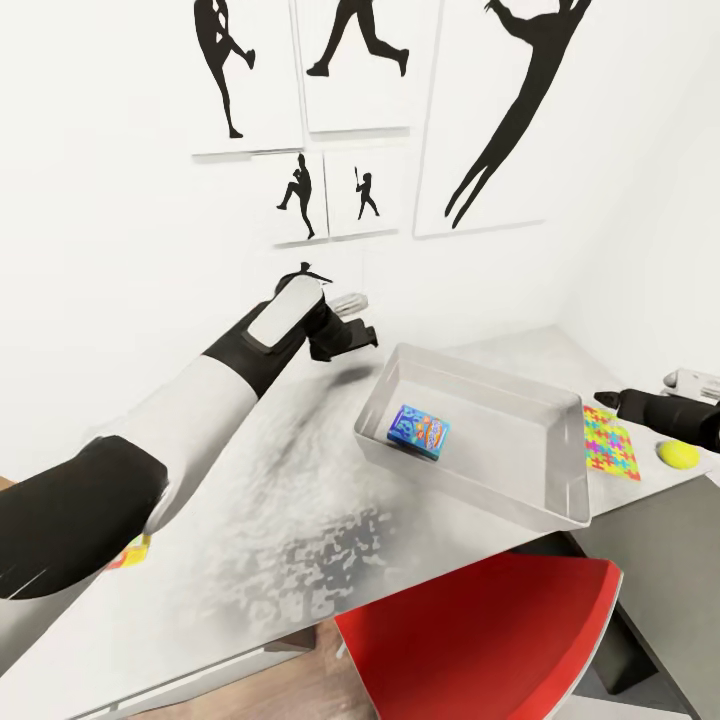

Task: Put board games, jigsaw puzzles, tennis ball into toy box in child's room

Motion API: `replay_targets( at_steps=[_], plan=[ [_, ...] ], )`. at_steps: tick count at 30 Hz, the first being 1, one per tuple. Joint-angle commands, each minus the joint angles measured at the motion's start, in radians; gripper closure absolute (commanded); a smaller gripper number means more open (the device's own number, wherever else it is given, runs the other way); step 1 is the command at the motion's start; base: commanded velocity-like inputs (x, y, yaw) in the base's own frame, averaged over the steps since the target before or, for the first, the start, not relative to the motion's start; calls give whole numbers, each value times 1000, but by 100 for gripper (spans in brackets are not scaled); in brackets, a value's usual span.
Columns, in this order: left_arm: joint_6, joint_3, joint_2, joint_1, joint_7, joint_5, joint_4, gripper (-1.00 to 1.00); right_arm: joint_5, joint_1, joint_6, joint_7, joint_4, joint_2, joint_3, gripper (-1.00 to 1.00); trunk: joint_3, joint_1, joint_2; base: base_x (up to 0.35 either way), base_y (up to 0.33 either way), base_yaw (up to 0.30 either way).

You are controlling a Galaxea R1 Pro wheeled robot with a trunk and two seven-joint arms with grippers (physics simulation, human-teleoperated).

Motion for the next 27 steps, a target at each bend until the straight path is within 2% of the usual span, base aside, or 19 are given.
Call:
replay_targets(
  at_steps=[1,5,10,14,20,27],
  plan=[
    [-1,-8,0,-4,-6,10,12,-100,-11,0,3,-10,2,-2,0,-100,-2,1,-2,0,0,0],
    [-2,-36,-1,-10,-59,8,49,-100,-12,1,3,-10,9,-5,0,-100,-2,1,-2,0,0,-25],
    [-2,-56,-2,-9,-86,9,67,-100,-17,2,3,-10,14,-5,4,-100,-2,1,-2,0,0,-172],
    [-1,-62,-1,-7,-94,13,72,-100,-18,1,3,-10,23,0,10,-100,-2,1,-2,0,0,-250],
    [1,-64,1,-6,-96,16,72,-100,-17,-13,3,-10,103,13,13,-100,-2,1,-2,0,0,-280],
    [1,-61,3,-6,-93,18,69,-100,-18,-19,3,-9,125,16,13,-100,-2,1,-2,0,0,-290]
  ],
)
